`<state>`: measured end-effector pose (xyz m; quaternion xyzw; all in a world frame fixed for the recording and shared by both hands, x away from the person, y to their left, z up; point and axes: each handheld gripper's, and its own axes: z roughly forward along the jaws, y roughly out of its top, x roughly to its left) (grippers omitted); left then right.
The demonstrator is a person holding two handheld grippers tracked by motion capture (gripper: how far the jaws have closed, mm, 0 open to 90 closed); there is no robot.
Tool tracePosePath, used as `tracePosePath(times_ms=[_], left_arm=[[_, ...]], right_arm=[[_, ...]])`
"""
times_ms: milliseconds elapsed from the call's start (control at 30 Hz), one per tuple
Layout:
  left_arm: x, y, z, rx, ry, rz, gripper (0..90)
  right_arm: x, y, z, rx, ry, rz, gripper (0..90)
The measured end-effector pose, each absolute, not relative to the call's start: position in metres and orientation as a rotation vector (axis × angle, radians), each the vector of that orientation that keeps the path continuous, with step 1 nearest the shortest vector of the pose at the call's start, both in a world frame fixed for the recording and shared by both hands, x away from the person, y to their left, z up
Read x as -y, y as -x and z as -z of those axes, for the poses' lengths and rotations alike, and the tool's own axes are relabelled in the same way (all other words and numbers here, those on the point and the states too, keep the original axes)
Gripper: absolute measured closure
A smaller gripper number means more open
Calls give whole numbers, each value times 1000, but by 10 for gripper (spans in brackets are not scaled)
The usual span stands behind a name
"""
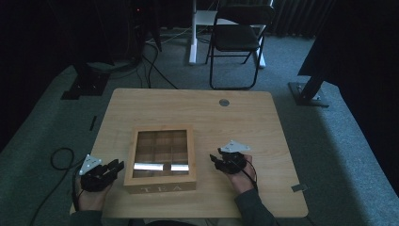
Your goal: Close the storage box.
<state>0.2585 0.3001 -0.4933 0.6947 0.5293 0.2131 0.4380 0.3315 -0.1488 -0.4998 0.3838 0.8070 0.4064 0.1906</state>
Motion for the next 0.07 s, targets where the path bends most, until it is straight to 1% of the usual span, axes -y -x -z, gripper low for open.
tracePosePath(times_ms=[67], left_arm=[[-299,-259,494,-1319,-1728,-529,693]], right_arm=[[152,-334,503,-2262,-1092,-1123,531]])
